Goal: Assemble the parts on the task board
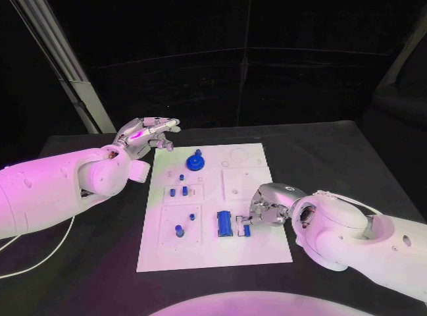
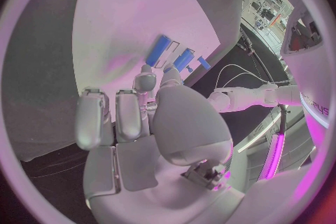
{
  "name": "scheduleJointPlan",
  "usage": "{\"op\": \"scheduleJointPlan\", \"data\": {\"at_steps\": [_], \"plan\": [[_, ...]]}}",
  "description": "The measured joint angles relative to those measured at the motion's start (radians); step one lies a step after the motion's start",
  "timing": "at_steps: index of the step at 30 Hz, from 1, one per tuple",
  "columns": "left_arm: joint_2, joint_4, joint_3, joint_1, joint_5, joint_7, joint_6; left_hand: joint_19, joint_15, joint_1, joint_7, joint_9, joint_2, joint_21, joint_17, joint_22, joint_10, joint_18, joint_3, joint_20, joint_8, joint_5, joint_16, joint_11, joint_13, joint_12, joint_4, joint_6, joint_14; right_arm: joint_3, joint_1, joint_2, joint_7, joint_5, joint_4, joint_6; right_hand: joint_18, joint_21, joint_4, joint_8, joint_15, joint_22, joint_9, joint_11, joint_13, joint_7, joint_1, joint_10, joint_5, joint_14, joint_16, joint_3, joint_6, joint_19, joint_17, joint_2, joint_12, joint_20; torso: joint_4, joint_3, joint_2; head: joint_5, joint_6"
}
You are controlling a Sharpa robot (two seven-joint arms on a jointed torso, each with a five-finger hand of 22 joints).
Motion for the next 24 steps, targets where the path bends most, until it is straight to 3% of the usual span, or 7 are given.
{"op": "scheduleJointPlan", "data": {"at_steps": [13, 24], "plan": [[-0.001, 0.001, 0.000, 0.000, 0.000, 0.000, 0.000, 0.000, 0.000, 0.000, 0.000, 0.000, 0.000, 0.000, 0.000, 0.000, 0.000, 0.000, 0.000, 0.000, 0.000, 0.000, 0.000, 0.000, 0.000, 0.000, 0.000, 0.000, 0.000, -0.005, -0.001, 0.020, -0.005, -0.017, -0.012, 0.040, 0.000, 0.000, -0.015, 0.011, -0.006, 0.000, 0.007, -0.004, 0.007, 0.000, 0.023, 0.004, -0.011, -0.001, 0.000, 0.004, 0.000, 0.004, 0.002, 0.004, 0.009, -0.004, -0.0012, 0.0016, -0.001, 0.003, -0.002], [-0.001, 0.001, 0.000, 0.000, 0.000, -0.001, 0.000, 0.000, 0.000, 0.000, 0.000, 0.000, 0.000, 0.000, 0.000, 0.000, 0.000, 0.000, 0.000, 0.000, 0.000, 0.000, 0.000, 0.000, 0.000, 0.000, 0.000, 0.000, 0.000, -0.005, -0.002, 0.030, -0.007, -0.056, -0.019, 0.058, 0.000, 0.000, -0.038, 0.017, -0.007, 0.000, 0.015, -0.007, 0.016, 0.000, 0.058, 0.007, -0.059, 0.000, 0.004, 0.016, 0.000, 0.004, 0.005, 0.017, 0.020, -0.004, -0.0014, 0.0018, -0.001, 0.002, -0.002]]}}
